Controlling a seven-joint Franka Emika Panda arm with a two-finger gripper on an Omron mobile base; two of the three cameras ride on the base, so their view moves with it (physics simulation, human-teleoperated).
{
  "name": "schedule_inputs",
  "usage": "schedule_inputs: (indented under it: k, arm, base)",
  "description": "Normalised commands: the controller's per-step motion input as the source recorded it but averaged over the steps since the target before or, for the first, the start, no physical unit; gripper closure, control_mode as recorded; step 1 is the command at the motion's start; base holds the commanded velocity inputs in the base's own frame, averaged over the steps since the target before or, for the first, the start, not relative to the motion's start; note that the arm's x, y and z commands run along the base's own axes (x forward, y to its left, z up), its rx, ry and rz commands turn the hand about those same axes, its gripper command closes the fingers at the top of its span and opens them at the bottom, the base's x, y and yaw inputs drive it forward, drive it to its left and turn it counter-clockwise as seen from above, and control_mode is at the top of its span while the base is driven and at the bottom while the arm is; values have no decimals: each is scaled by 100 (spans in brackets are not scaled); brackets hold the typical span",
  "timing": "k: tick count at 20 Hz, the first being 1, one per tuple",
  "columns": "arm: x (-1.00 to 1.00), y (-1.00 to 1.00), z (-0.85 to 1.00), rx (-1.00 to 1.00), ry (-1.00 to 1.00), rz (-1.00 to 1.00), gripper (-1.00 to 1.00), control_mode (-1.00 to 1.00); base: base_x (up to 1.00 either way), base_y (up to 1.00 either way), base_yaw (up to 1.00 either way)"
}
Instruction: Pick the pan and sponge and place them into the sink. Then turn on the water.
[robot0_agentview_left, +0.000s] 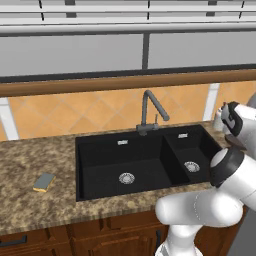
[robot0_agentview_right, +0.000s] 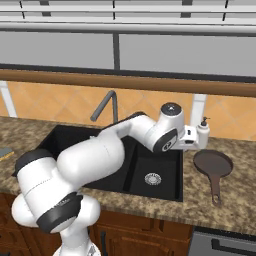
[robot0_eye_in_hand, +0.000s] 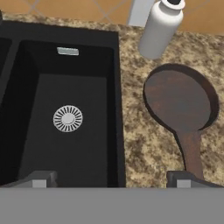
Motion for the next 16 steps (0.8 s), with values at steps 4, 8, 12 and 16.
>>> schedule_inputs:
  k: [4, 8, 12, 16]
  arm:
    - [2, -4, -3, -4, 0, -1, -100, -100]
    - [4, -10, -4, -5, 0, 0, -100, -100]
    - [6, -28, -7, -5, 0, 0, -100, -100]
    - [7, -30, -17, -8, 0, 0, -100, -100]
  base:
    - [0, 0, 0]
    - [0, 0, 0]
    - [0, 0, 0]
    - [0, 0, 0]
